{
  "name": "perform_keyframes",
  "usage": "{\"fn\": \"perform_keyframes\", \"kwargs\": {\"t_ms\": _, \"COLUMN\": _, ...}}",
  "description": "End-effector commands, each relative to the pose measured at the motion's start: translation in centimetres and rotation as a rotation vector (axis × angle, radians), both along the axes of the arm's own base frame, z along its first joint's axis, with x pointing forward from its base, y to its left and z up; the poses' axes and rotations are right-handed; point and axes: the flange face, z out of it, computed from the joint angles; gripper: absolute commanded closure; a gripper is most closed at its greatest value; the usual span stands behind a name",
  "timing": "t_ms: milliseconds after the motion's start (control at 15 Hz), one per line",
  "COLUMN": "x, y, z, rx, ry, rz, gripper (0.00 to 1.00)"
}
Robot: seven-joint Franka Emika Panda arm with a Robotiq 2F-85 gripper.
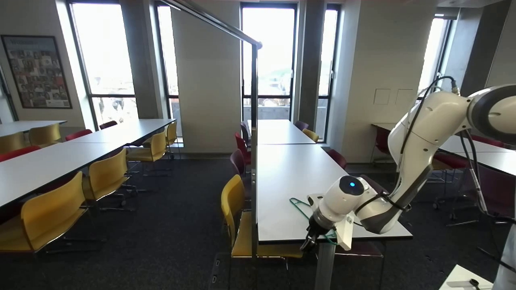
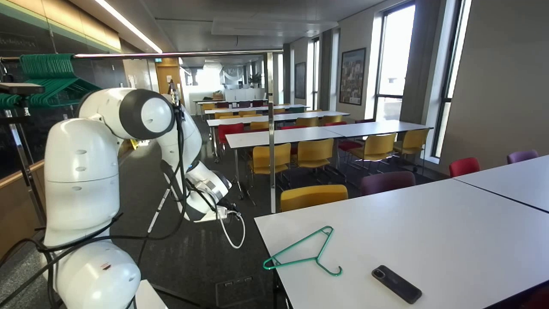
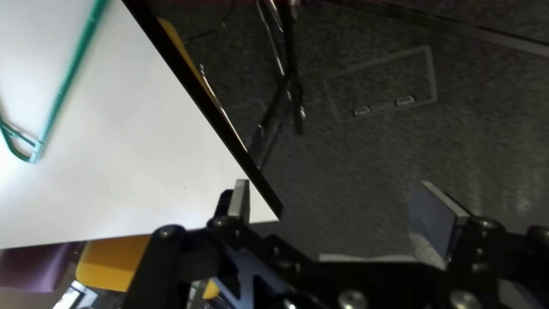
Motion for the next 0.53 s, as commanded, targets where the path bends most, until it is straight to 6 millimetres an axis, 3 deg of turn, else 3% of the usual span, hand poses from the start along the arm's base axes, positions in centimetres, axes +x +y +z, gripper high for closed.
{"fn": "perform_keyframes", "kwargs": {"t_ms": 0, "x": -3.4, "y": 1.9, "z": 4.4, "rx": 0.167, "ry": -0.036, "rz": 0.107, "gripper": 0.0}}
{"fn": "perform_keyframes", "kwargs": {"t_ms": 200, "x": -5.9, "y": 5.1, "z": 4.7, "rx": 0.238, "ry": 0.013, "rz": 0.031, "gripper": 0.0}}
{"fn": "perform_keyframes", "kwargs": {"t_ms": 267, "x": -6.1, "y": 5.9, "z": 5.8, "rx": 0.219, "ry": 0.004, "rz": -0.024, "gripper": 0.0}}
{"fn": "perform_keyframes", "kwargs": {"t_ms": 333, "x": -4.6, "y": 5.5, "z": 3.9, "rx": 0.238, "ry": 0.021, "rz": 0.032, "gripper": 0.0}}
{"fn": "perform_keyframes", "kwargs": {"t_ms": 467, "x": -5.4, "y": 6.6, "z": 4.6, "rx": 0.229, "ry": 0.025, "rz": 0.009, "gripper": 0.0}}
